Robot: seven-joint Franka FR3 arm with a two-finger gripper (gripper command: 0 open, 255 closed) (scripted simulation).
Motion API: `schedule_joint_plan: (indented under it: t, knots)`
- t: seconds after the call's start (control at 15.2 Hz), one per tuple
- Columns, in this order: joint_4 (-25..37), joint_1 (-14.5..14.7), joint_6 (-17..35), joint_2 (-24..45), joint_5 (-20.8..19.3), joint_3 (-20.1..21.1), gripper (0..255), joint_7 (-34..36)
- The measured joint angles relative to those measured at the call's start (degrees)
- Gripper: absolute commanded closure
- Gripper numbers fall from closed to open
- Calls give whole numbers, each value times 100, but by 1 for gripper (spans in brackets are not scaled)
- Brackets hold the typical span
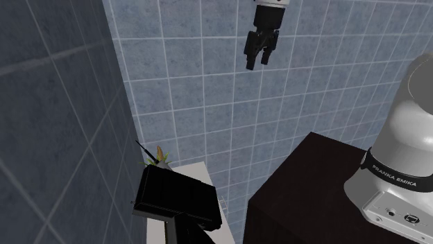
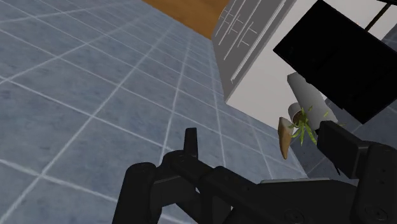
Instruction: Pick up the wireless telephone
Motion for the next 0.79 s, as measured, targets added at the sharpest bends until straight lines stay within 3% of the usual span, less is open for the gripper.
schedule_joint_plan:
  t: [0.79]
  knots:
    - [-167,613,2975,2228,523,98,0,-355]
